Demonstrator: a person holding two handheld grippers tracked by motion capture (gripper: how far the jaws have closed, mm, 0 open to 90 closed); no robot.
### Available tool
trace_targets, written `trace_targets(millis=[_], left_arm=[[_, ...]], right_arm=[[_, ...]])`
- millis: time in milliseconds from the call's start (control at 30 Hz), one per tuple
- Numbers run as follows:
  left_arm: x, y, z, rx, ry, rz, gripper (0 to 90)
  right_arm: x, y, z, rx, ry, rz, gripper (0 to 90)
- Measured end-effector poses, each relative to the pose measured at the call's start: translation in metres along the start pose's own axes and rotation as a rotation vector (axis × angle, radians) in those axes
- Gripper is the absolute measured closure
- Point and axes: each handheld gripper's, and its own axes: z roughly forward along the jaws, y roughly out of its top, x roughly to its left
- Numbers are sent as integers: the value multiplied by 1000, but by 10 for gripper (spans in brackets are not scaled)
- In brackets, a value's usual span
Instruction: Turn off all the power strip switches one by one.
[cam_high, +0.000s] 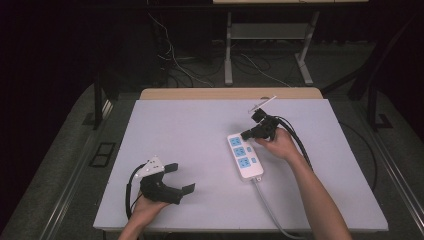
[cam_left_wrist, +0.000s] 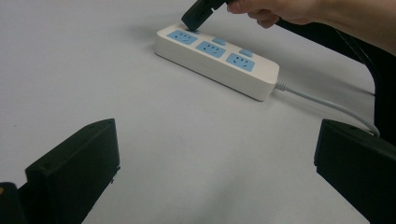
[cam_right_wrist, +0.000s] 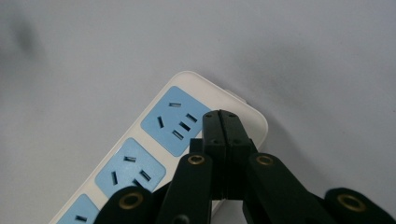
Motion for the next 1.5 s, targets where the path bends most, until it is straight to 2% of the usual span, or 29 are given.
trace_targets(millis=[400, 1000, 1100, 1233, 1367, 1500], left_arm=[[1, 0, -1, -6, 6, 1, 0], [2, 0, -2, -6, 10, -3, 0], [3, 0, -2, -2, 10, -1, 0], [4, 0, -2, -4, 12, -4, 0], [3, 0, -2, -2, 10, -2, 0], [3, 0, -1, -2, 5, 3, 0]], right_arm=[[2, -3, 1, -20, -20, -18, 900], [3, -5, 0, -35, -22, -3, 900], [4, -2, -4, -49, -11, -1, 900], [8, -2, -9, -42, -19, -18, 900], [9, -2, -21, -72, -16, -15, 900], [10, -3, -32, -74, -25, -18, 900]])
